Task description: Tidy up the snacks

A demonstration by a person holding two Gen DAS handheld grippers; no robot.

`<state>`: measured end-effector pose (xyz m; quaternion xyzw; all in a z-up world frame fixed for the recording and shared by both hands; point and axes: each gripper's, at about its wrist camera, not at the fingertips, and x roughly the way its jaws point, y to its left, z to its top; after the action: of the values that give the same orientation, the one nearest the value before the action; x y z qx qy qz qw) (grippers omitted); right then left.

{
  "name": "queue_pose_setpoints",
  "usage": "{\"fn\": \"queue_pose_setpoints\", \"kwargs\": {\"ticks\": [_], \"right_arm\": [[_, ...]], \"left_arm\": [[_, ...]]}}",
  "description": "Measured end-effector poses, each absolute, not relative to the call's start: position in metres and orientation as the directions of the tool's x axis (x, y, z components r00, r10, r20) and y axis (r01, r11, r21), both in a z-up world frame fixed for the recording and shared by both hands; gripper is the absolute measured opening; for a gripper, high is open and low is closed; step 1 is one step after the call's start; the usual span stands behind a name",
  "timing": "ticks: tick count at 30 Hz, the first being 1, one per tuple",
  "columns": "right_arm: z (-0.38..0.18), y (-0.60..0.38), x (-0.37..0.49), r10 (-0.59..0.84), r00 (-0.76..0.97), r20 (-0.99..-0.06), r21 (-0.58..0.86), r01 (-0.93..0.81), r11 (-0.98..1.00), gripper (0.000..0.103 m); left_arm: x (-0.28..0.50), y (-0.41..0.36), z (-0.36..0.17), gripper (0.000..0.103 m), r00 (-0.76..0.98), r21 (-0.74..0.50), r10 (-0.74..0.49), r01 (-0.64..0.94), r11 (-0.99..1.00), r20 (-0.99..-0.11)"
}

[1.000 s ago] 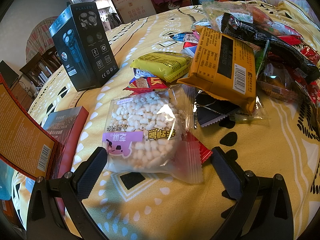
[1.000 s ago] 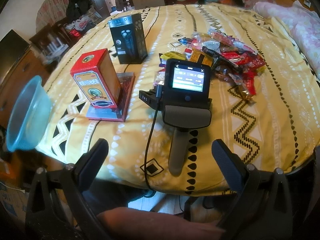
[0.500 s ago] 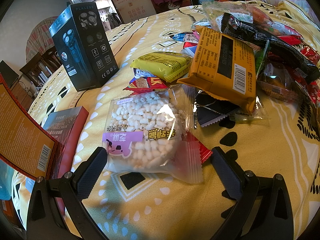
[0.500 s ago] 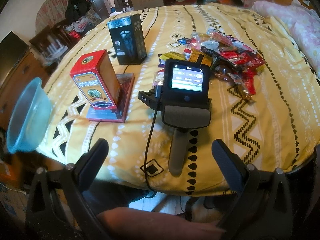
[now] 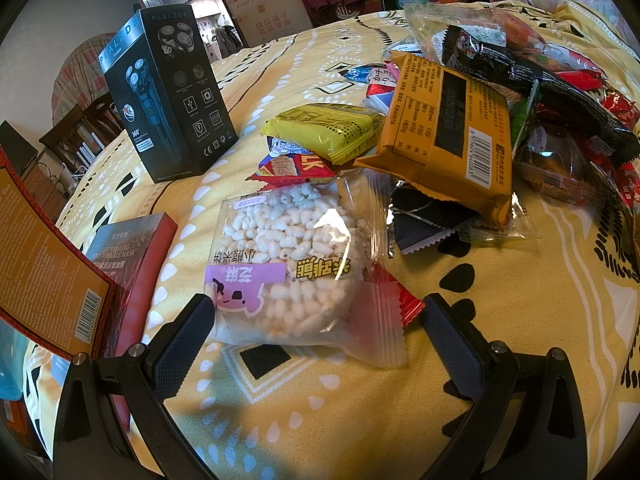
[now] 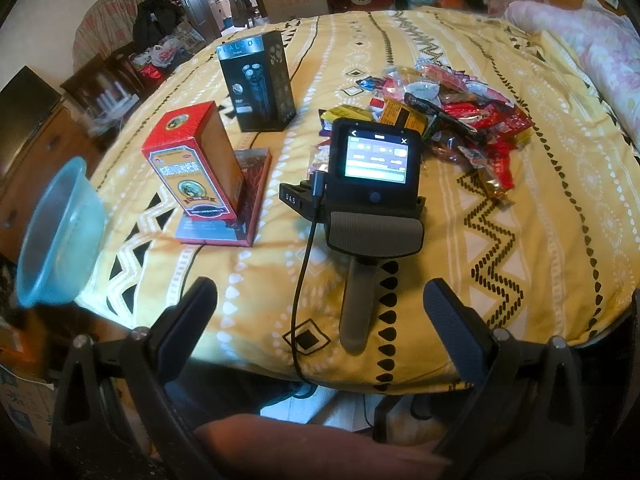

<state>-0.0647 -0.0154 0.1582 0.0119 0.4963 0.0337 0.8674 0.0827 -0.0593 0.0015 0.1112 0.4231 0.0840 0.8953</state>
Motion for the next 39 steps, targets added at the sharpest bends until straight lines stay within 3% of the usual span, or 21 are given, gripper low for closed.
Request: {"fn": "queue_pose_setpoints", "kwargs": {"ticks": [39], "right_arm": [[0.1534, -0.0150, -0.0643, 0.092, 0.497, -0.863, 0.074, -0.057, 0.996, 0.103]], "left_arm": [[0.0827, -0.0594, 0.0016, 0.103, 0.628, 0.270, 0.245, -0.056, 0.961, -0.739]]}}
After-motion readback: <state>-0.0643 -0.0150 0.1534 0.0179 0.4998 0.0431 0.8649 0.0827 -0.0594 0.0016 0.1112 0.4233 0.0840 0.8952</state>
